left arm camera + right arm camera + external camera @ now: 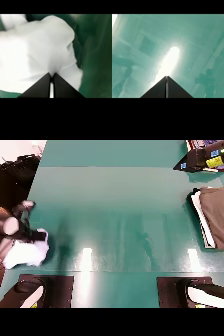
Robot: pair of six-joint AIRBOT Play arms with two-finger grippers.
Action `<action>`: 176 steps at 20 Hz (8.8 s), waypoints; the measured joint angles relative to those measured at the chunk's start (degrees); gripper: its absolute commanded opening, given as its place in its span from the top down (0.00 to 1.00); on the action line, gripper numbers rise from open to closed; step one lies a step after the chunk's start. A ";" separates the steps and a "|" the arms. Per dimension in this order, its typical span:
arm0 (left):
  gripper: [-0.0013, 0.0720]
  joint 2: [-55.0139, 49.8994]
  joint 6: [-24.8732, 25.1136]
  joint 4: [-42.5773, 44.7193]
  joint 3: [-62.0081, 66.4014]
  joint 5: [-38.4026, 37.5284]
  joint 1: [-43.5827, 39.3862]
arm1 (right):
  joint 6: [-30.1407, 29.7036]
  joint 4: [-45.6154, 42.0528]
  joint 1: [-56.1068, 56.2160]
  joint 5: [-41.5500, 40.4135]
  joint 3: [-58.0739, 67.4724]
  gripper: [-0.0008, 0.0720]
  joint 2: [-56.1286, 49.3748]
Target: Fold the shirts.
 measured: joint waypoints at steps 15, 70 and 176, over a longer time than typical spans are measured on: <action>0.95 -7.58 9.09 -27.47 45.22 10.97 -8.37 | 0.02 0.00 -18.12 -8.17 0.04 0.96 15.72; 0.95 -25.18 12.68 -34.99 20.68 30.77 1.68 | -1.99 -0.87 -5.64 -11.74 -37.94 0.39 -6.19; 0.95 -14.82 14.62 -41.20 -0.72 20.79 2.67 | -9.97 5.79 -30.16 -24.55 -72.65 0.97 6.54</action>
